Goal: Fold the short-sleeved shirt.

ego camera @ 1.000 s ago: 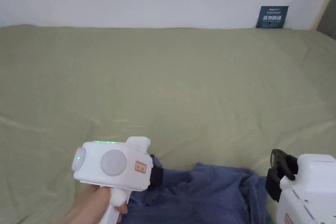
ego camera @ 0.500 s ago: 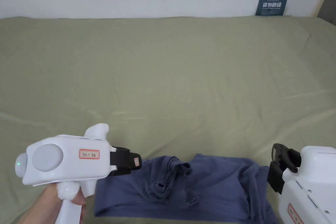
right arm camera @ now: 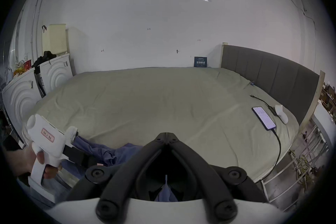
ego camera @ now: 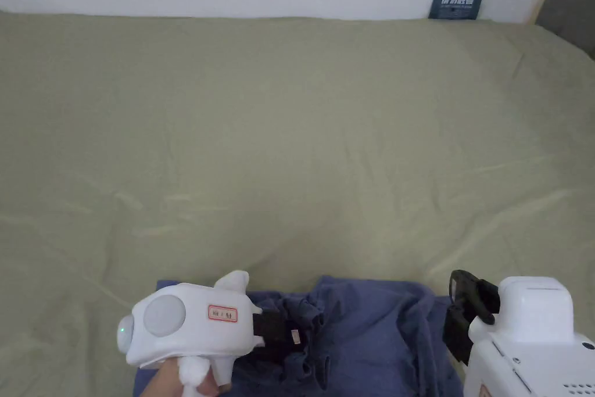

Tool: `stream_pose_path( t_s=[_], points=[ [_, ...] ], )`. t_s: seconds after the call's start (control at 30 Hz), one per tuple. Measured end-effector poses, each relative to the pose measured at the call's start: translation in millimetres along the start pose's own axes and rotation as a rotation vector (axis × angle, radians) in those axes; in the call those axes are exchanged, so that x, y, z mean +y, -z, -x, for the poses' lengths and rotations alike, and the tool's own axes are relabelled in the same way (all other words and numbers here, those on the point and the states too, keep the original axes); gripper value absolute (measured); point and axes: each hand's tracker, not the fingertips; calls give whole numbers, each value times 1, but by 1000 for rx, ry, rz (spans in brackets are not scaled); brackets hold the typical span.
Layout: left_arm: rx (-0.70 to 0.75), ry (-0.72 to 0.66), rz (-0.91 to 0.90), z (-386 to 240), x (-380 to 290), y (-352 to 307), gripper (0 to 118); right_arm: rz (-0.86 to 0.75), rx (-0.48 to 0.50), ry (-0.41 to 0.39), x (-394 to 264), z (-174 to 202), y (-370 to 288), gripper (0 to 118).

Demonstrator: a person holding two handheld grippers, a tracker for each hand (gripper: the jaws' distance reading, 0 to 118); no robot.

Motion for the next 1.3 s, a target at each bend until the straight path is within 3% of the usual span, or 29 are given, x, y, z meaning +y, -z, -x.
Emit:
stream_pose_path(
  t_s=[0.13,0.27,0.43,0.53,0.73,0.77,0.8,0.83,0.87,0.97,1.1,1.13,1.17,1.2,1.27,1.3],
  points=[
    [3,15,6,-6,4,-29,0,8,2,4,0,2,1,0],
    [-9,105,-139,-8,14,-102,0,-7,14,-5,5,10,-1,0],
    [117,121,-247,23,16,-185,0,-51,42,-25,11,26,0,0],
    [190,118,-209,46,14,-199,0,-109,38,-42,14,35,0,0],
    [108,95,-138,73,18,-183,3,-212,-22,-78,23,44,-3,0],
    [75,100,-120,74,19,-179,19,-209,-24,-82,24,44,-2,0],
    [41,114,-98,75,19,-173,54,-207,-26,-83,26,43,-1,0],
    [34,113,-87,78,21,-165,100,-205,-28,-82,26,42,0,0],
    [33,110,-65,79,20,-157,118,-201,-30,-80,27,42,0,0],
    [14,65,-76,91,31,-139,113,-189,-33,-70,28,39,1,0],
    [-131,-3,-92,93,38,-126,109,-186,-45,-69,30,35,-1,0],
    [-136,-15,-85,93,39,-124,100,-187,-45,-68,31,33,-1,0],
    [-115,-5,-89,93,40,-123,63,-187,-45,-68,32,32,-2,0],
    [-11,-4,-107,93,39,-123,8,-189,-46,-66,33,31,-2,0],
    [57,-12,-143,89,35,-117,10,-192,-47,-62,35,29,-3,0],
    [11,11,-140,88,35,-121,10,-194,-45,-60,36,27,-4,0]
  ],
)
